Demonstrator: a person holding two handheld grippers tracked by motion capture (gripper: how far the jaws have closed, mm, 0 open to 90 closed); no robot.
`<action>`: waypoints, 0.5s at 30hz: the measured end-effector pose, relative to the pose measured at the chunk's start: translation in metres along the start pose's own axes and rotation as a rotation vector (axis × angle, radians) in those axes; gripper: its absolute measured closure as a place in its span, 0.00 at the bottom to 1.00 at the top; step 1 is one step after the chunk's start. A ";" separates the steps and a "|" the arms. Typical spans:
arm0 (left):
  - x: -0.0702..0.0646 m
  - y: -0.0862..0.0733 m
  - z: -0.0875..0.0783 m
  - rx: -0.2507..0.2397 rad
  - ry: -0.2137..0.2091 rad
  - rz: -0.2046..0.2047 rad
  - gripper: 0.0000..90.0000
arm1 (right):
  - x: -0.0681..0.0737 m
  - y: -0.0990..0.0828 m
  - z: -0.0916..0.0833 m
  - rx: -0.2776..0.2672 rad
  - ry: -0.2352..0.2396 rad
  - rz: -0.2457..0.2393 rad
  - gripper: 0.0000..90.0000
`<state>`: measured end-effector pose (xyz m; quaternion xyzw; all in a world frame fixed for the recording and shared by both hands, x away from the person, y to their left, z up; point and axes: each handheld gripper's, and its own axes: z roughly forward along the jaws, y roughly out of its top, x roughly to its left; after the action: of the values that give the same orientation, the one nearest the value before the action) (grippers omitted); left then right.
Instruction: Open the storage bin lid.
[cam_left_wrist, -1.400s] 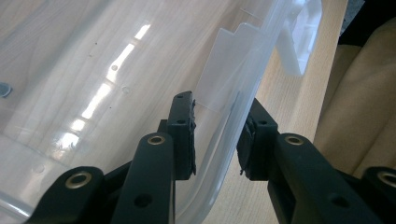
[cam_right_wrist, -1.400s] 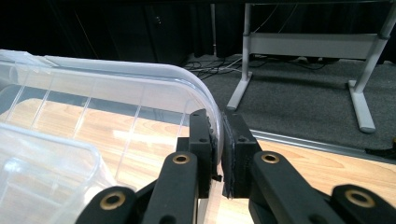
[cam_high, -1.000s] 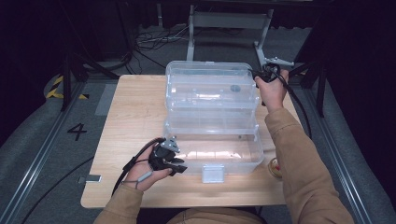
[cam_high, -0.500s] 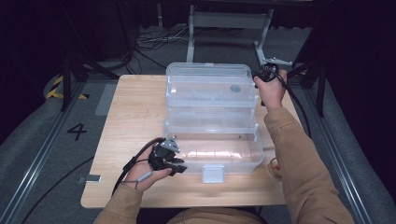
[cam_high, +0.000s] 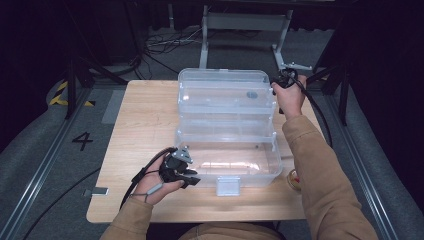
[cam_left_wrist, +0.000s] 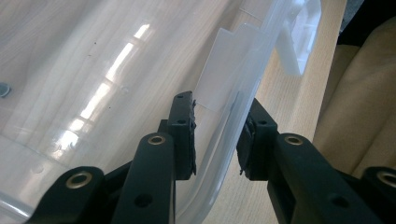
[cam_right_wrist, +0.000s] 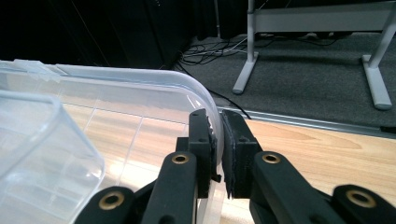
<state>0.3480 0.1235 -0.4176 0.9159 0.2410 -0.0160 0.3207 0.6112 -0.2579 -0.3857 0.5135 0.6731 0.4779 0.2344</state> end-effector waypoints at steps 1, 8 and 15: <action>0.000 0.000 0.000 0.000 0.000 0.000 0.78 | 0.000 0.000 0.000 0.000 0.000 0.002 0.93; 0.000 0.000 0.000 0.000 0.000 -0.001 0.78 | -0.002 -0.002 0.002 0.004 0.004 0.006 0.93; 0.000 0.000 0.000 0.000 0.000 -0.001 0.78 | -0.002 -0.003 0.004 0.012 0.004 0.012 0.93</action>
<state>0.3480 0.1236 -0.4176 0.9157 0.2414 -0.0163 0.3208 0.6140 -0.2584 -0.3902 0.5181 0.6732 0.4763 0.2270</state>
